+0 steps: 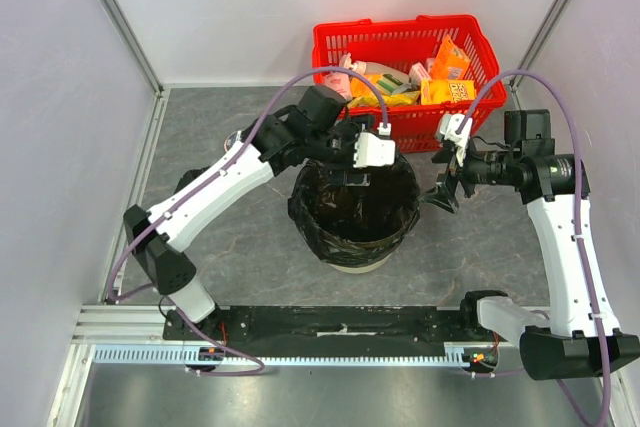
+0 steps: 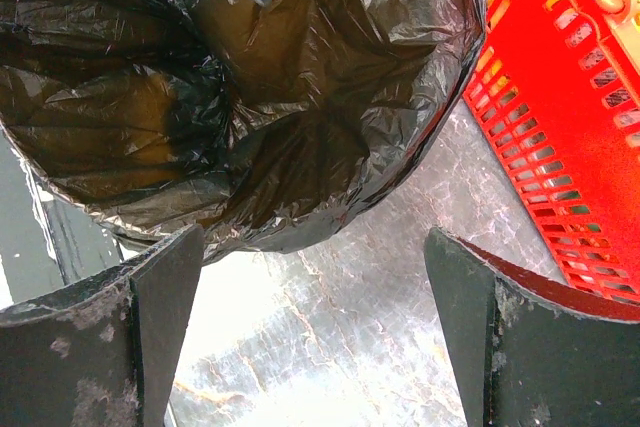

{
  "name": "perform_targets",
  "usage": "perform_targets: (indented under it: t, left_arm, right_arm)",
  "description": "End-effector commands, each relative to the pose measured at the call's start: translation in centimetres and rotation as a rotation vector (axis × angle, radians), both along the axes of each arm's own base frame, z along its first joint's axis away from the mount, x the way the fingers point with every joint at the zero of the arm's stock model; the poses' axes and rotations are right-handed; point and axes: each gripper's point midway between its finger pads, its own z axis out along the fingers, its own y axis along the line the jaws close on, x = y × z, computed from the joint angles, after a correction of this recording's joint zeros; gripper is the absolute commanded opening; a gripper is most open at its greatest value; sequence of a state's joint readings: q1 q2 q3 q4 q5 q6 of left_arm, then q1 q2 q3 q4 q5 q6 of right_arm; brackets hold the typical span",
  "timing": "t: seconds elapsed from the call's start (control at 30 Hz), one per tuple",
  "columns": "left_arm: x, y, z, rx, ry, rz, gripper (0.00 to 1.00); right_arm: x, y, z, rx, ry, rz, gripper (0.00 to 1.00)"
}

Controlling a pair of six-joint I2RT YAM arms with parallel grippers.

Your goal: Put the trash bags into the trash bin

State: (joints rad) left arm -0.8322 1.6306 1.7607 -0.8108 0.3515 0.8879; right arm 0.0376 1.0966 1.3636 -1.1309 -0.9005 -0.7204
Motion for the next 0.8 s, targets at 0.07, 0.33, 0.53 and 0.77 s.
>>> perform_targets:
  t: [0.07, 0.33, 0.53, 0.77]
  left_arm:
    - [4.1, 0.5, -1.1, 0.064, -0.08, 0.063, 0.86]
    - [6.0, 1.5, -0.9, 0.045, -0.074, 0.106, 0.86]
    - [6.5, 1.8, -0.8, 0.035, -0.05, 0.107, 0.85]
    - [6.3, 1.9, -1.9, 0.038, 0.065, 0.062, 0.77]
  right_arm:
    - [-0.4, 0.3, 0.3, 0.014, -0.009, 0.001, 0.98]
    - [-0.9, 1.0, 0.4, 0.006, -0.015, 0.033, 0.98]
    - [-0.9, 1.5, 0.0, 0.008, 0.003, 0.049, 0.98]
    - [-0.7, 3.3, 0.8, 0.016, -0.024, 0.088, 0.98]
